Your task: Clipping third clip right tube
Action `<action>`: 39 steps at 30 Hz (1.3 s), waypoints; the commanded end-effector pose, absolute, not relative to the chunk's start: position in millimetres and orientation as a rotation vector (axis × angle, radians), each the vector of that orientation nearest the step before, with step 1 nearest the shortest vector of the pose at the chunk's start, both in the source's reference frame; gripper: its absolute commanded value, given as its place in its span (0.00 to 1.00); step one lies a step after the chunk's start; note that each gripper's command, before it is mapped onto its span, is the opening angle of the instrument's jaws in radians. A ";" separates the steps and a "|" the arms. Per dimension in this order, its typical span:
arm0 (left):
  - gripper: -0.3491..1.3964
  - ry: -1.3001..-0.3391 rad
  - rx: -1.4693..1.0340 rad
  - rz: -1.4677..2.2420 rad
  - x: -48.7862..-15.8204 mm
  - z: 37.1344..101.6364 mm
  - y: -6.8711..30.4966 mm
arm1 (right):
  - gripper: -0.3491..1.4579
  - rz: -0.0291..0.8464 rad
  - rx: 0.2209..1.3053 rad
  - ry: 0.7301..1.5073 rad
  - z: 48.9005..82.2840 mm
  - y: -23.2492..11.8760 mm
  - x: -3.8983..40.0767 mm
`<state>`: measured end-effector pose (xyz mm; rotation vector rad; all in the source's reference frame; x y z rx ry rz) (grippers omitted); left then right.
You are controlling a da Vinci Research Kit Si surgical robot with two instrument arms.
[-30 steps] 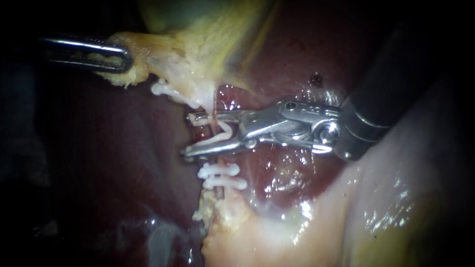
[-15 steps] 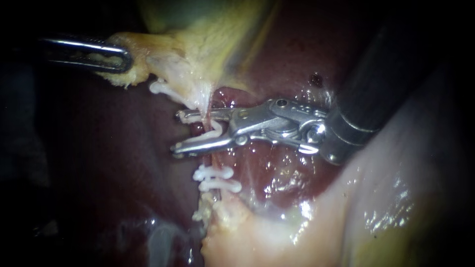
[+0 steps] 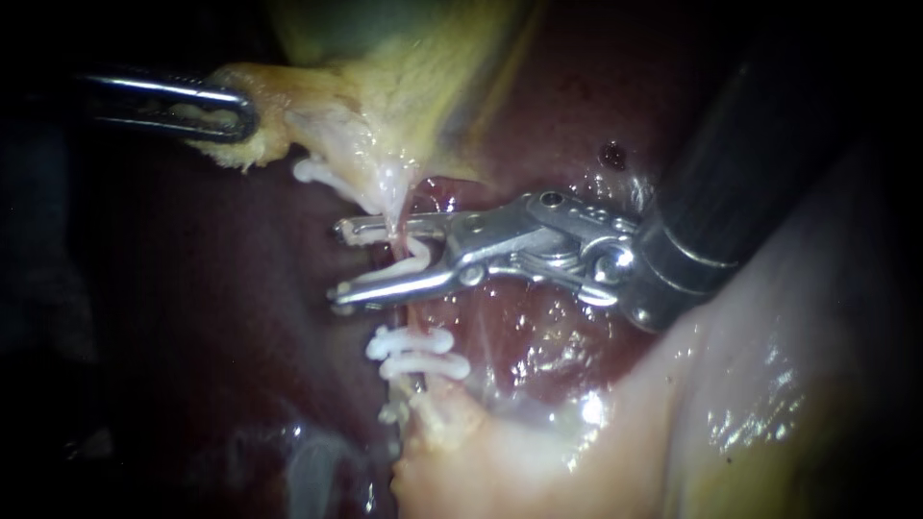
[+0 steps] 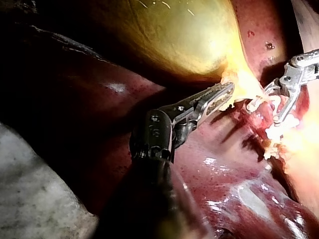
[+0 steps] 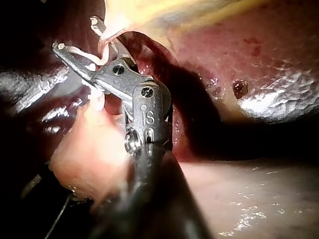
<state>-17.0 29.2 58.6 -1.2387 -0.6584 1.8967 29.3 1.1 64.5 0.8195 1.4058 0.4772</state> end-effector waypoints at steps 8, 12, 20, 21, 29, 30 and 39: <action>0.00 -0.659 -1.239 1.897 -16.9 58.7 29.2 | 0.47 0.485 0.840 1.418 62.9 1.3 29.4; 0.00 -0.659 -1.239 1.897 -16.9 58.7 29.2 | 0.47 0.485 0.842 1.418 62.6 1.3 29.5; 0.00 -0.659 -1.239 1.897 -16.9 58.7 29.2 | 0.45 0.491 0.846 1.422 62.5 1.3 29.4; 0.00 -0.659 -1.239 1.897 -16.9 58.7 29.2 | 0.45 0.491 0.847 1.422 62.5 1.3 29.3; 0.00 -0.659 -1.239 1.897 -16.9 58.7 29.2 | 0.34 0.505 0.858 1.430 62.4 1.3 28.5; 0.00 -0.659 -1.239 1.897 -16.9 58.7 29.2 | 0.33 0.508 0.860 1.432 62.3 1.4 28.5; 0.00 -0.659 -1.239 1.897 -16.9 58.7 29.2 | 0.20 0.520 0.873 1.425 62.7 1.5 28.1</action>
